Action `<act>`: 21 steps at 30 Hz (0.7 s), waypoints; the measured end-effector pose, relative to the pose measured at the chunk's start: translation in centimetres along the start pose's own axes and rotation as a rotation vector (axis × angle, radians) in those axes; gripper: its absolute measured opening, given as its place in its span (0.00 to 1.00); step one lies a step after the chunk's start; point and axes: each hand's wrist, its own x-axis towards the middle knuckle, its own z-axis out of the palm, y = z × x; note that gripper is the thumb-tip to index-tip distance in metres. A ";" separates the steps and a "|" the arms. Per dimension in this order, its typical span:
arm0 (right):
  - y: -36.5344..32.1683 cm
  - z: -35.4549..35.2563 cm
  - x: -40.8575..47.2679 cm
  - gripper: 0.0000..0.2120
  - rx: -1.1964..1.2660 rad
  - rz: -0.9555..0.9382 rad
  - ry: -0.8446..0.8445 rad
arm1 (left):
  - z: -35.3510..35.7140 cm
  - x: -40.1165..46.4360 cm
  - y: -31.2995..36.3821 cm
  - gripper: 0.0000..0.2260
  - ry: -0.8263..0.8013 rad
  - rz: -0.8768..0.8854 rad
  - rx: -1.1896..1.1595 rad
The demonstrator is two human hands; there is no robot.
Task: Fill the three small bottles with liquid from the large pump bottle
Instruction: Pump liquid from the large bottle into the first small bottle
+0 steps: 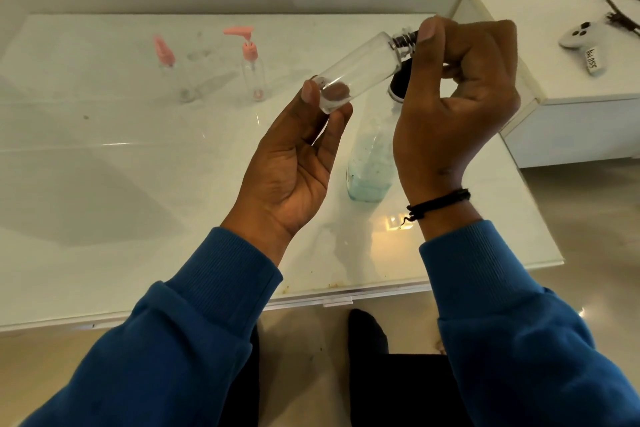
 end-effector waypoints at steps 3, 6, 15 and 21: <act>-0.2 0.2 0.3 0.11 -0.006 0.010 0.000 | 0.0 0.1 0.1 0.25 -0.005 0.002 -0.006; -0.5 0.4 0.9 0.12 -0.014 0.018 0.013 | 0.1 0.2 0.2 0.26 -0.010 0.014 -0.004; -0.2 0.2 0.2 0.11 0.001 0.007 -0.004 | 0.0 0.1 0.1 0.30 0.000 0.002 -0.007; -0.2 0.3 0.5 0.11 -0.005 -0.011 0.012 | 0.1 0.2 0.0 0.23 -0.001 0.006 0.003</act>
